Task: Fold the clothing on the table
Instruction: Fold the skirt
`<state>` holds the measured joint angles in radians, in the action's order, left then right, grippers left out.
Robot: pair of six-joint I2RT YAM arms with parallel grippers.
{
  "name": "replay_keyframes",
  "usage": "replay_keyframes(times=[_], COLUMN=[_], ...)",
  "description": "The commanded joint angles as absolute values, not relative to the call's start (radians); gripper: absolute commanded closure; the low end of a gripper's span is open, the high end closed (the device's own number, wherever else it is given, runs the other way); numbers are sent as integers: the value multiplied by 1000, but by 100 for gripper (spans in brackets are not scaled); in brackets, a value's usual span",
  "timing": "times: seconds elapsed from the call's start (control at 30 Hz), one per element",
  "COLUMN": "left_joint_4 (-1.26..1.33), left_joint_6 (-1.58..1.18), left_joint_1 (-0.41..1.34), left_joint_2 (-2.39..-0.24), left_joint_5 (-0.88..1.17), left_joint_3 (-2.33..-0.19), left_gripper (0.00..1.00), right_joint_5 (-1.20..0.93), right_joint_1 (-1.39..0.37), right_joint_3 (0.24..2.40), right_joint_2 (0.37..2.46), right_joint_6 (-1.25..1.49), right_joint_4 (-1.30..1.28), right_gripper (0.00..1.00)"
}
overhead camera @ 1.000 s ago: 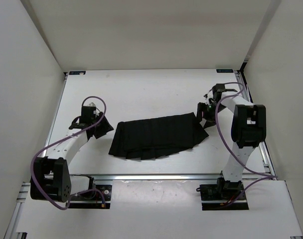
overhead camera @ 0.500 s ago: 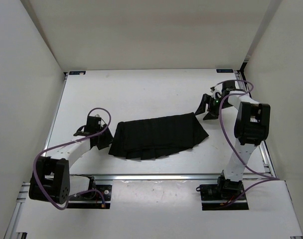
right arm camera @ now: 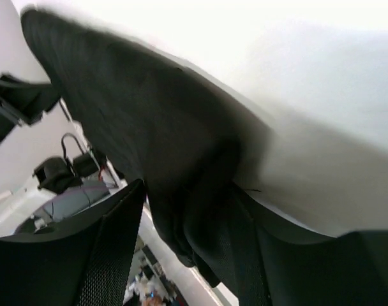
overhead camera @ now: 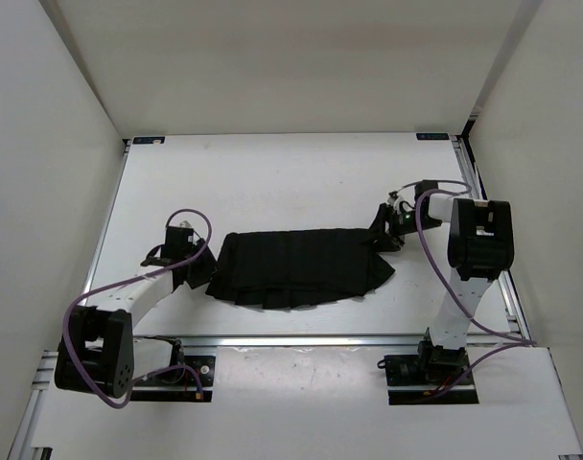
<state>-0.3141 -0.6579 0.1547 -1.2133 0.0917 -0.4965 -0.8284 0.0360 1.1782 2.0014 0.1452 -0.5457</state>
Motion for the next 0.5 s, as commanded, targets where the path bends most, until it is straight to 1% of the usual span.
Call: replay_keyframes(times=[0.0,0.03,0.1,0.13,0.17,0.2,0.3,0.37,0.47], left_joint_4=[-282,-285,-270,-268,-268,-261,-222,-181,-117], left_joint_6=[-681,-683,-690,-692,-695,-701,-713,-742,-776], left_joint_1=[172,172,178,176,179,184,234,294,379], left_joint_2=[-1184,-1181,-1175,-1169,-1163,-1163,-1181,-1206,-1261], left_joint_5=[104,107,103,98,113,112,129,120,142], left_joint_3=[-480,-477,-466,-465,-454,-445,-436,-443,-471], left_gripper=[43,44,42,42,44,43,43,43,42], right_joint_5=[-842,-847,-857,-862,-847,-825,-738,-675,-577], right_joint_1=[-40,-54,-75,-78,-78,-69,-32,26,87], right_joint_3=[1114,1103,1066,1054,1048,1045,1097,1149,1261], right_joint_2=[1931,1918,1899,1891,1888,1879,1867,1859,1858], right_joint_6=[118,117,124,133,146,156,157,144,115], right_joint_4=[-560,-564,-546,-539,-526,-519,-561,-607,-684], right_gripper=[42,46,57,72,91,99,100,100,100])
